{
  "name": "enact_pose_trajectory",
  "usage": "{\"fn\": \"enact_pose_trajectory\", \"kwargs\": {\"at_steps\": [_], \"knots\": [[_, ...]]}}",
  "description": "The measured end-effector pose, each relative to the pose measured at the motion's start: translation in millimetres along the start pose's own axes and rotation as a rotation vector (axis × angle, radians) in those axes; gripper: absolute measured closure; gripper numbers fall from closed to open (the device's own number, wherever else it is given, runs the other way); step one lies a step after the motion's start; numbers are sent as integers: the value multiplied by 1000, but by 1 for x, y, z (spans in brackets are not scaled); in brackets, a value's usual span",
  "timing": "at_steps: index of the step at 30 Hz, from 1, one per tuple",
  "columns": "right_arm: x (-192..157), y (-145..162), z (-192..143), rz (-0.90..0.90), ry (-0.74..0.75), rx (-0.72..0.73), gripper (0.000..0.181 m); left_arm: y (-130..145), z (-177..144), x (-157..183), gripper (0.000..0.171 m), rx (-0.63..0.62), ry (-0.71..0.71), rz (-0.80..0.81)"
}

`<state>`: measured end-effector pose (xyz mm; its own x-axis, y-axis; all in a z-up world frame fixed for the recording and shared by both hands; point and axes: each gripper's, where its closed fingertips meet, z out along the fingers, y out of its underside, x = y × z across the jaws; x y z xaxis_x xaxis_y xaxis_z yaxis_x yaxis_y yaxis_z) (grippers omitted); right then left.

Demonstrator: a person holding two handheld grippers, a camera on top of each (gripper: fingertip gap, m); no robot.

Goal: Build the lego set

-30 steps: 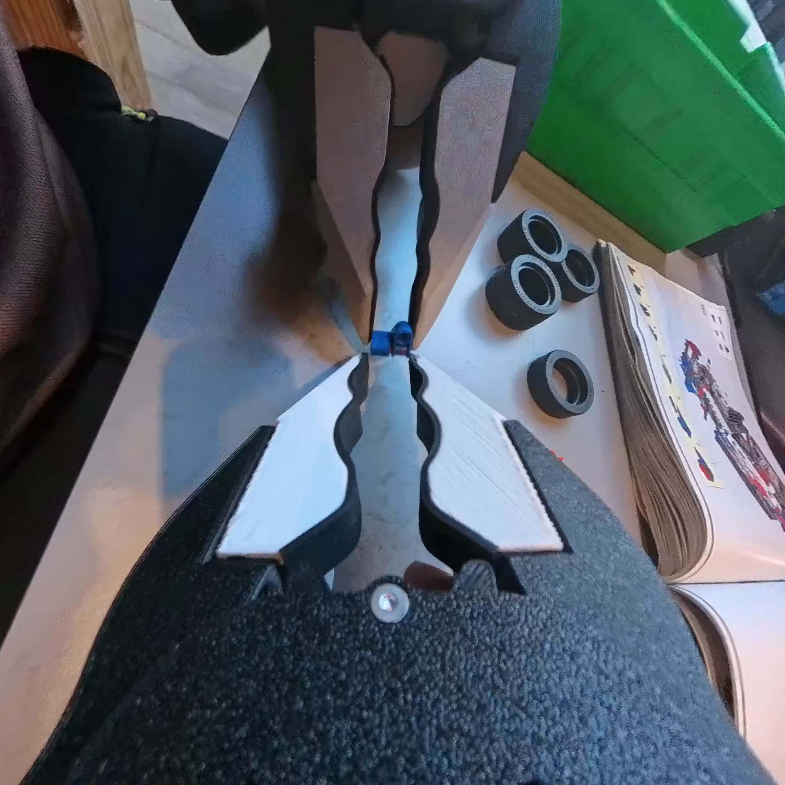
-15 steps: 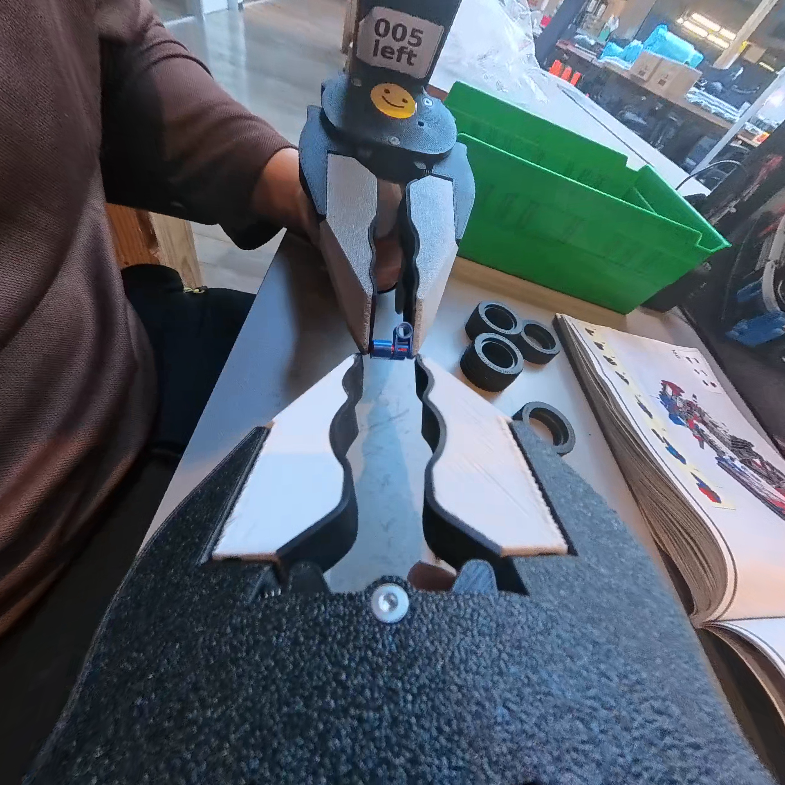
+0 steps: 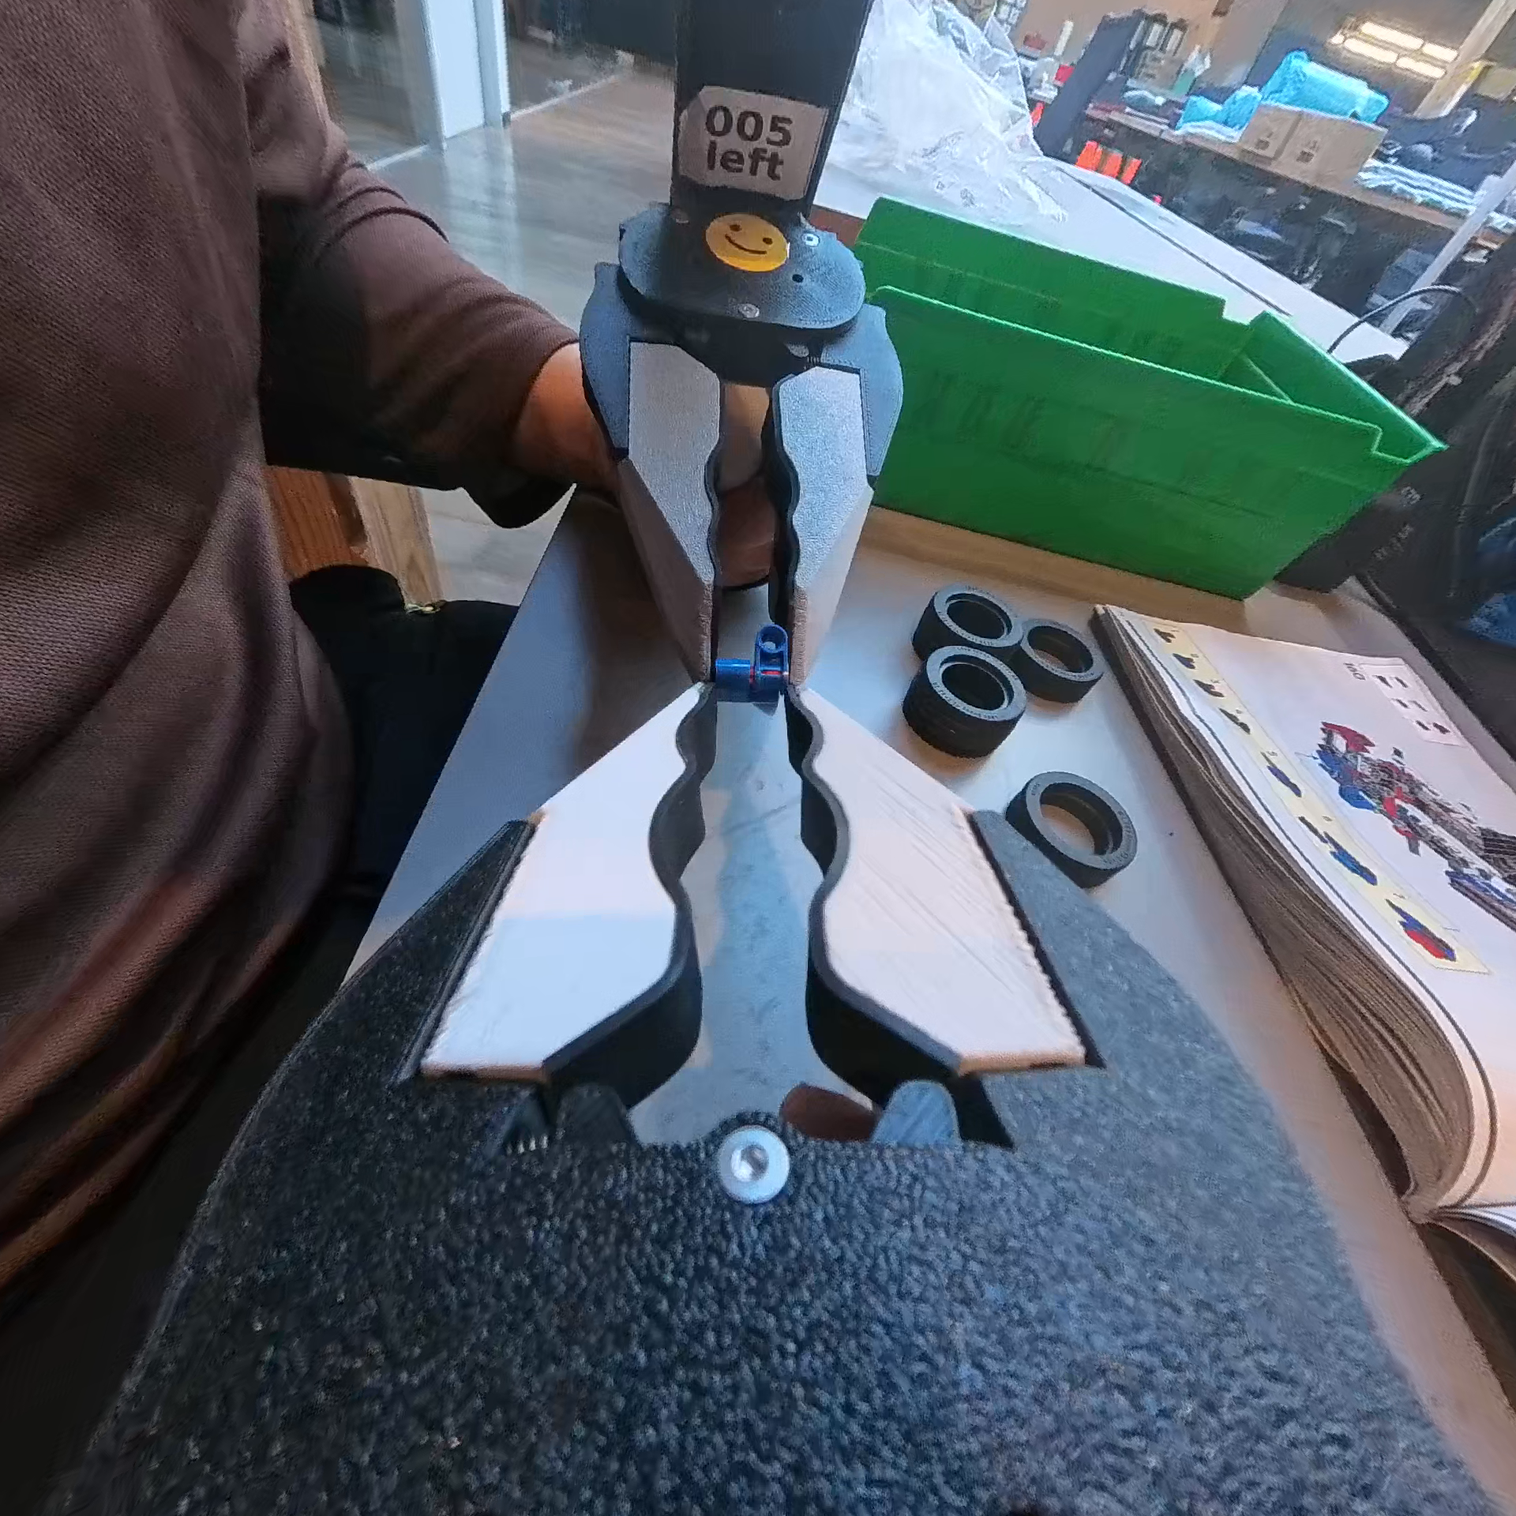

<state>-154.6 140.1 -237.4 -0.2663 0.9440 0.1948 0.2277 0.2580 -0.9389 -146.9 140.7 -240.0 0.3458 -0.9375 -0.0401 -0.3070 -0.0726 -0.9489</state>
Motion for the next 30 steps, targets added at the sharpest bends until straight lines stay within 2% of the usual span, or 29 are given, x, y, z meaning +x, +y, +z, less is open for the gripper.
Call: {"fn": "enact_pose_trajectory", "kwargs": {"at_steps": [10, 15, 19, 30], "knots": [[1, 3, 1, 7, 5, -21, 164, 7, 5, -2, 157, -52, -25, 7], [4, 10, 1, 13, 15, -66, 164, 5, 4, -5, 148, -40, -38, -4], [0, 15, 4, 2, 6, -100, 165, 7, 5, -3, 158, -54, -41, 19], [-1, 24, 7, 5, 1, -160, 165, 20, 7, -3, 156, -143, -53, 46]]}}
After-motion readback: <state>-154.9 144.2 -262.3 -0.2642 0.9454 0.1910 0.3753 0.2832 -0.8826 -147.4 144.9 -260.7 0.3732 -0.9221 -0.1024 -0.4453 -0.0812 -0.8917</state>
